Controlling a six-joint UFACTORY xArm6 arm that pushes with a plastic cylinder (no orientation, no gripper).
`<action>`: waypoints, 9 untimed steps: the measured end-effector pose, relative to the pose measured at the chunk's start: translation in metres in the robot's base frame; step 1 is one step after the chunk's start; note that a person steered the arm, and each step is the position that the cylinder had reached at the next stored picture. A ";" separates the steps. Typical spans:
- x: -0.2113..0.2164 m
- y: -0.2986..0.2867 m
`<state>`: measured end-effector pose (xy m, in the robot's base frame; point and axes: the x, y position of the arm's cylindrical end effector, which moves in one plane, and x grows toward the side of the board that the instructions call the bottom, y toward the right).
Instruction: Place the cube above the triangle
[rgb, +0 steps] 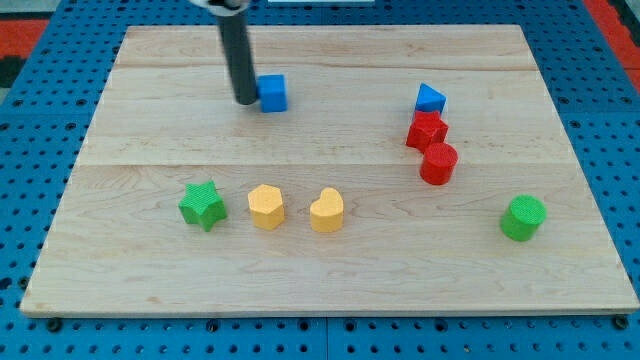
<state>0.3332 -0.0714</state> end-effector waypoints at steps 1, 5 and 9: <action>-0.005 0.056; -0.047 0.085; -0.032 0.171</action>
<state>0.3011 0.1001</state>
